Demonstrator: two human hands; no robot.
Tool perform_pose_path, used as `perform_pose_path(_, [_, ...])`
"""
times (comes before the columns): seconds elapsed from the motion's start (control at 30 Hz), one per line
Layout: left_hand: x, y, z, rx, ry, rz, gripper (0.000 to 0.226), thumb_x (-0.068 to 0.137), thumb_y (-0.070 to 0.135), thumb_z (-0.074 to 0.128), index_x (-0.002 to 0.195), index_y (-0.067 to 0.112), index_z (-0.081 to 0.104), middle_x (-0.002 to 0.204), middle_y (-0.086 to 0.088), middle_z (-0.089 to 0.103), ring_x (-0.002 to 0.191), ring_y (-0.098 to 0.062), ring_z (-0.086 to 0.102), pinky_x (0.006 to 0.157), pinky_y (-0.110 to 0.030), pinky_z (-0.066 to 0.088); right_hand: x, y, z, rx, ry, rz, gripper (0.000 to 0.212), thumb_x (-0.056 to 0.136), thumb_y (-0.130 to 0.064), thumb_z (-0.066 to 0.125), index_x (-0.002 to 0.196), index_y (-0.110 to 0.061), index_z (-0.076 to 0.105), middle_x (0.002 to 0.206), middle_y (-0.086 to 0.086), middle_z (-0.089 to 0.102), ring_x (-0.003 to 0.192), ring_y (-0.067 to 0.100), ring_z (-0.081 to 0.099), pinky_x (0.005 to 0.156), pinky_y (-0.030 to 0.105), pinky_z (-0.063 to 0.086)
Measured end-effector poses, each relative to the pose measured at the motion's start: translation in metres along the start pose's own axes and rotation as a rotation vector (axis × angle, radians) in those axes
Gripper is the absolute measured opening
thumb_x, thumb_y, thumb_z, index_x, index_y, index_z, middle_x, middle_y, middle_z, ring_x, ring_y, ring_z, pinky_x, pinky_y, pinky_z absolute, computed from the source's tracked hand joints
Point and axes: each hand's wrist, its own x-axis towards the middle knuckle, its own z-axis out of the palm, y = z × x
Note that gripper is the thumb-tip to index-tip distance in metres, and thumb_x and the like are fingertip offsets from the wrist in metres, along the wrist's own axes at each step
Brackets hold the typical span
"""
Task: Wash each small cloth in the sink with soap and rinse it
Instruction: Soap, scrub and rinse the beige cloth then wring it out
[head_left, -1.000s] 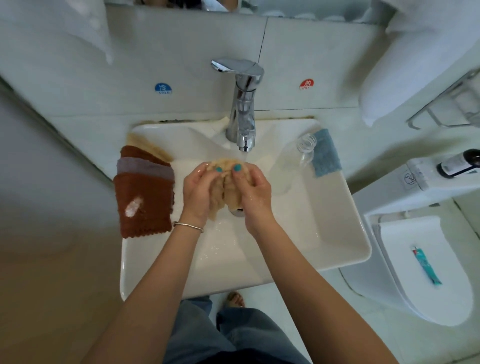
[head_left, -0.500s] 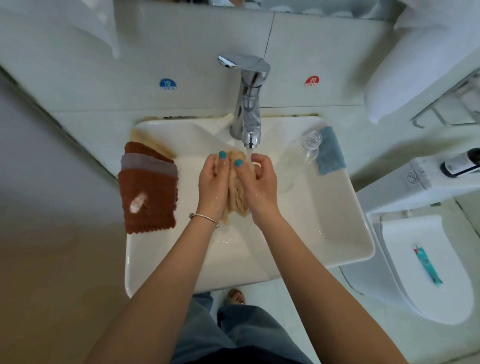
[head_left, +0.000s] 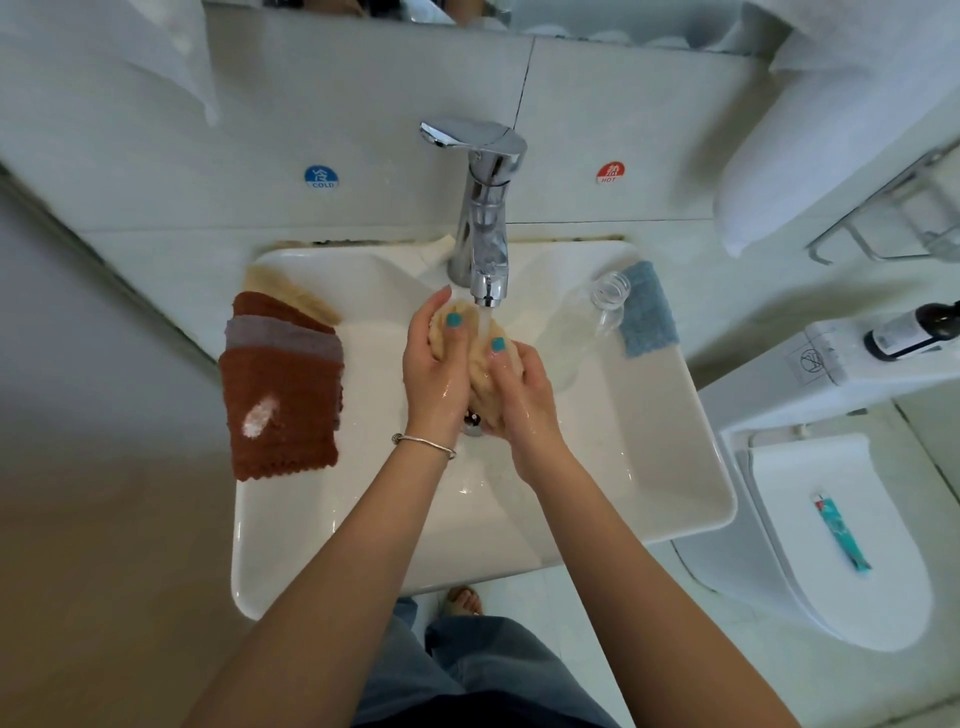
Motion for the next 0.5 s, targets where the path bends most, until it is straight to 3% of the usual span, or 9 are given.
perform_pose_path(0.07, [0.002,-0.001,-0.013,0.041,0.018,0.036,0.023,0.091,0.024,0.066,0.114,0.026,0.062,0.112,0.011,0.064,0.100,-0.001,0.062,0.080,-0.015,0.051,0.005,-0.002,0.002,-0.058,0.031,-0.086,0.025,0.094,-0.041,0.060,0.110,-0.023,0.055,0.103,0.001,0.069,0.092,0.015,0.069,0.072,0.029,0.055])
perform_pose_path(0.2, [0.007,-0.006,-0.025,0.250,-0.049,-0.043,0.018,0.087,0.036,0.070,0.094,0.025,0.059,0.090,0.013,0.062,0.085,-0.005,0.060,0.075,-0.022,0.051,0.013,-0.008,0.012,-0.177,0.037,-0.133,0.037,0.088,-0.053,0.063,0.106,-0.022,0.053,0.099,-0.003,0.066,0.093,0.016,0.068,0.078,0.037,0.058])
perform_pose_path(0.3, [0.000,-0.001,-0.018,0.128,0.091,0.014,0.023,0.088,0.029,0.071,0.089,0.020,0.049,0.081,0.009,0.054,0.069,0.003,0.053,0.063,-0.014,0.047,0.011,-0.007,0.016,-0.122,0.041,-0.106,0.041,0.081,-0.055,0.065,0.103,-0.022,0.057,0.096,-0.003,0.066,0.087,0.013,0.068,0.072,0.031,0.057])
perform_pose_path(0.37, [-0.003,0.000,-0.014,0.029,0.185,0.050,0.029,0.083,0.024,0.076,0.088,0.020,0.047,0.080,0.008,0.051,0.062,0.007,0.050,0.061,-0.014,0.046,0.007,-0.004,0.014,-0.109,0.037,-0.108,0.035,0.089,-0.045,0.065,0.106,-0.015,0.057,0.089,-0.003,0.065,0.071,0.003,0.065,0.059,0.023,0.053])
perform_pose_path(0.43, [-0.003,-0.006,-0.016,0.117,0.158,-0.007,0.035,0.079,0.034,0.079,0.084,0.025,0.045,0.078,0.008,0.052,0.065,0.000,0.052,0.064,-0.022,0.049,0.007,0.000,0.011,-0.121,0.072,-0.176,0.027,0.095,-0.037,0.060,0.105,-0.012,0.055,0.086,-0.006,0.062,0.065,-0.005,0.061,0.055,0.017,0.050])
perform_pose_path(0.5, [-0.002,-0.013,-0.018,0.309,0.050,-0.098,0.040,0.078,0.047,0.076,0.080,0.026,0.042,0.075,0.008,0.052,0.068,-0.010,0.052,0.068,-0.031,0.049,0.007,0.004,0.009,-0.153,0.116,-0.239,0.023,0.094,-0.038,0.058,0.104,-0.018,0.053,0.087,-0.010,0.061,0.071,-0.005,0.060,0.062,0.017,0.049])
